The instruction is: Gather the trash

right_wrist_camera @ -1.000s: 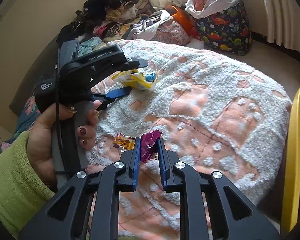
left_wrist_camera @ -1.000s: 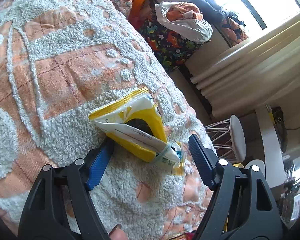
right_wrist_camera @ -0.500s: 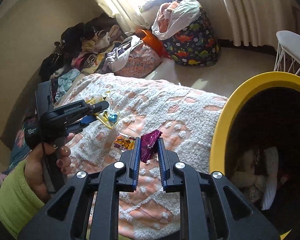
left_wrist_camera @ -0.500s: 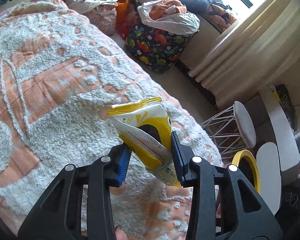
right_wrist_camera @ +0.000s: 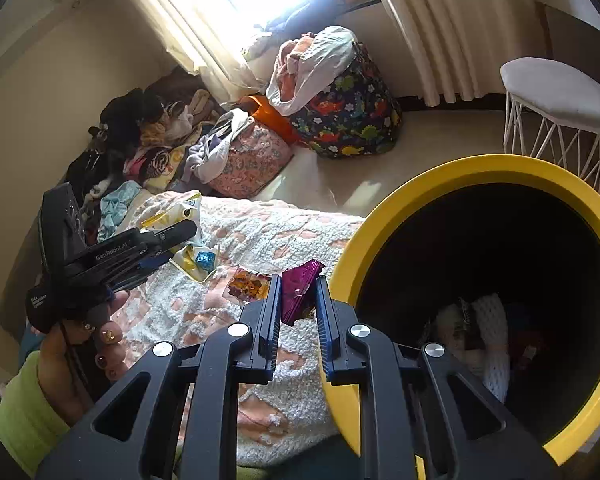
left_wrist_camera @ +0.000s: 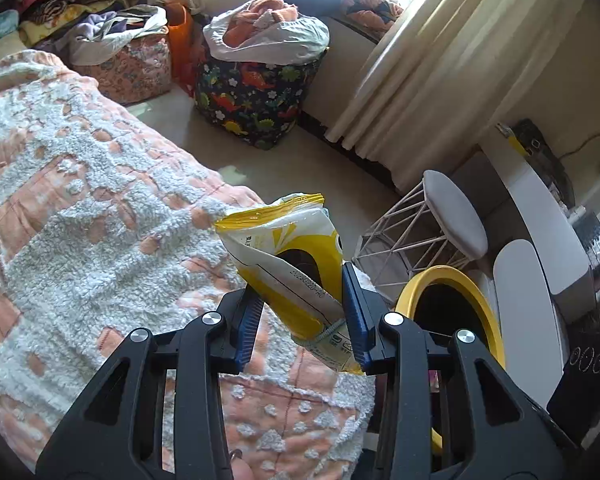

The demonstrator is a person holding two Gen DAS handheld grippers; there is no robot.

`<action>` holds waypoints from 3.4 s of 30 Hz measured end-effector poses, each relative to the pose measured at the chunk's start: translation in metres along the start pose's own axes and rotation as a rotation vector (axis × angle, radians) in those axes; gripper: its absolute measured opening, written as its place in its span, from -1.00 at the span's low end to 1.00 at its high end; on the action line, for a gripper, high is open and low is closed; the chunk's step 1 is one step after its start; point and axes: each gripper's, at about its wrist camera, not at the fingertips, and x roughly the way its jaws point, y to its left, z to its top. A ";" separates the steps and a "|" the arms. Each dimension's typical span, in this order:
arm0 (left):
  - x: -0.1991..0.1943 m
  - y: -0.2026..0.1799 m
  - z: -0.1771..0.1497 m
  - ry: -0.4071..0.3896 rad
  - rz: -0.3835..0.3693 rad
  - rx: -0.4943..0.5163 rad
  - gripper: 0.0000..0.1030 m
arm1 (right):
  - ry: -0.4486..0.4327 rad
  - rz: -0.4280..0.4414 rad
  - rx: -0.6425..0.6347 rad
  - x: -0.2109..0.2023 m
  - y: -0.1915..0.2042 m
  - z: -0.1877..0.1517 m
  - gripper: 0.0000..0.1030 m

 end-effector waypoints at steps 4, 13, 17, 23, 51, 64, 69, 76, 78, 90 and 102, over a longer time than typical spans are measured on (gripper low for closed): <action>0.001 -0.018 -0.004 0.002 -0.016 0.029 -0.41 | -0.029 -0.016 0.015 -0.014 -0.010 0.000 -0.69; 0.005 -0.061 -0.018 0.022 -0.059 0.109 -0.41 | -0.088 -0.069 0.057 -0.037 -0.035 0.001 -0.69; 0.008 -0.078 -0.024 0.034 -0.075 0.145 -0.41 | -0.108 -0.093 0.084 -0.049 -0.051 -0.001 -0.69; 0.012 -0.101 -0.035 0.055 -0.094 0.188 -0.41 | -0.143 -0.130 0.118 -0.064 -0.070 0.000 -0.69; 0.055 -0.177 -0.100 0.228 -0.149 0.431 -0.33 | -0.146 -0.262 0.240 -0.081 -0.130 -0.012 -0.32; 0.041 -0.177 -0.104 0.170 -0.103 0.433 0.78 | -0.186 -0.311 0.196 -0.113 -0.116 -0.020 0.40; 0.020 -0.166 -0.100 0.107 -0.085 0.406 0.78 | -0.242 -0.328 0.119 -0.130 -0.091 -0.024 0.69; -0.017 -0.145 -0.102 0.016 -0.027 0.381 0.78 | -0.323 -0.340 -0.015 -0.144 -0.055 -0.037 0.87; -0.028 -0.136 -0.103 -0.009 -0.007 0.372 0.78 | -0.341 -0.337 -0.049 -0.145 -0.046 -0.041 0.87; -0.089 -0.089 -0.121 -0.183 0.123 0.338 0.78 | -0.424 -0.301 -0.182 -0.141 0.002 -0.071 0.87; -0.122 -0.071 -0.146 -0.314 0.164 0.343 0.79 | -0.588 -0.337 -0.270 -0.151 0.024 -0.104 0.87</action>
